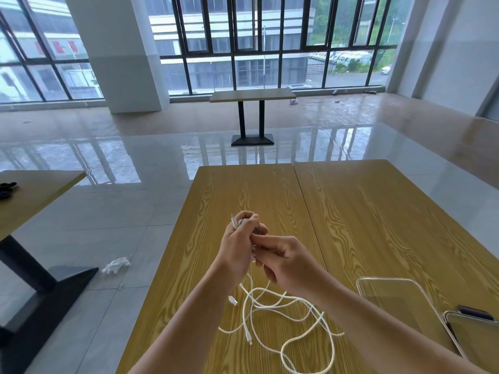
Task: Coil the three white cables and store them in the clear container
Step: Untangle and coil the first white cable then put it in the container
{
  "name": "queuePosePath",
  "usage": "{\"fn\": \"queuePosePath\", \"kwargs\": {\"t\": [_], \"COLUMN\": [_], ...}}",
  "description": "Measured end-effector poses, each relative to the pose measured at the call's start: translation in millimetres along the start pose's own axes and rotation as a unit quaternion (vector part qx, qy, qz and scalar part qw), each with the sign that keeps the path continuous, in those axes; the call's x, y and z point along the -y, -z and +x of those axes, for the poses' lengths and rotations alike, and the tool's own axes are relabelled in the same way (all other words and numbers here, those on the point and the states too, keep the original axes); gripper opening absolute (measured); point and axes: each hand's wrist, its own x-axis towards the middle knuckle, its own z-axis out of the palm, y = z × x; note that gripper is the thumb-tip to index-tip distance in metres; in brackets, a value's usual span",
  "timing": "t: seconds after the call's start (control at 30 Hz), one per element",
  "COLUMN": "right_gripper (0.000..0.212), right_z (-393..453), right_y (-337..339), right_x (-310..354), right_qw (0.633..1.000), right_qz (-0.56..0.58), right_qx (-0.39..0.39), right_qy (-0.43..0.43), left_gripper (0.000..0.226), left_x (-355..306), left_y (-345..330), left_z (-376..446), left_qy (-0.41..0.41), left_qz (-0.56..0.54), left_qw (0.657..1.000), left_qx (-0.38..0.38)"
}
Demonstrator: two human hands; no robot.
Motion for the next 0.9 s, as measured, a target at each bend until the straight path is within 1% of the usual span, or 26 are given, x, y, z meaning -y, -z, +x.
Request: {"fn": "queuePosePath", "kwargs": {"t": [0.03,0.13,0.27,0.33,0.43,0.5,0.6,0.67,0.7,0.8,0.9], "right_gripper": [0.035,0.032,0.02,0.021,0.023,0.023,0.026,0.019,0.014,0.013,0.012], "right_z": [-2,-7,-12,-11,-6,-4,1,2,3,4,5], "right_y": [0,7,23,31,42,49,61,69,73,81,85], "right_x": [-1,-5,-12,-12,-12,-14,-15,-12,-11,-11,-16], "right_qw": [1.0,0.997,0.988,0.976,0.938,0.929,0.924,0.931,0.94,0.963,0.975], "right_qz": [-0.011,-0.062,-0.14,-0.201,-0.323,-0.343,-0.357,-0.339,-0.31,-0.21,-0.102], "right_qx": [-0.001,-0.003,0.056,0.079,0.119,0.136,0.132,0.124,0.12,0.112,0.108], "right_qy": [0.005,0.036,0.027,0.034,0.047,0.013,-0.031,-0.061,-0.08,-0.127,-0.163], "left_gripper": [0.02,0.021,0.022,0.021,0.022,0.023,0.024,0.026,0.026,0.021,0.017], "left_x": [-2,-11,-20,-21,-20,-20,-21,-23,-24,-27,-28], "left_y": [1,8,19,20,22,23,25,27,28,26,21], "left_z": [-1,0,1,-1,-3,-4,-5,-6,-6,-9,-13], "left_qy": [0.006,0.009,0.025,0.035,0.044,0.045,0.046,0.049,0.049,0.049,0.043], "left_qz": [-0.02,-0.063,-0.098,-0.113,-0.144,-0.164,-0.198,-0.221,-0.229,-0.243,-0.216], "left_qw": [1.0,0.997,0.992,0.99,0.987,0.985,0.979,0.974,0.972,0.968,0.973], "left_qx": [-0.009,-0.048,-0.079,-0.073,-0.05,-0.032,-0.005,0.008,0.014,0.039,0.068]}}
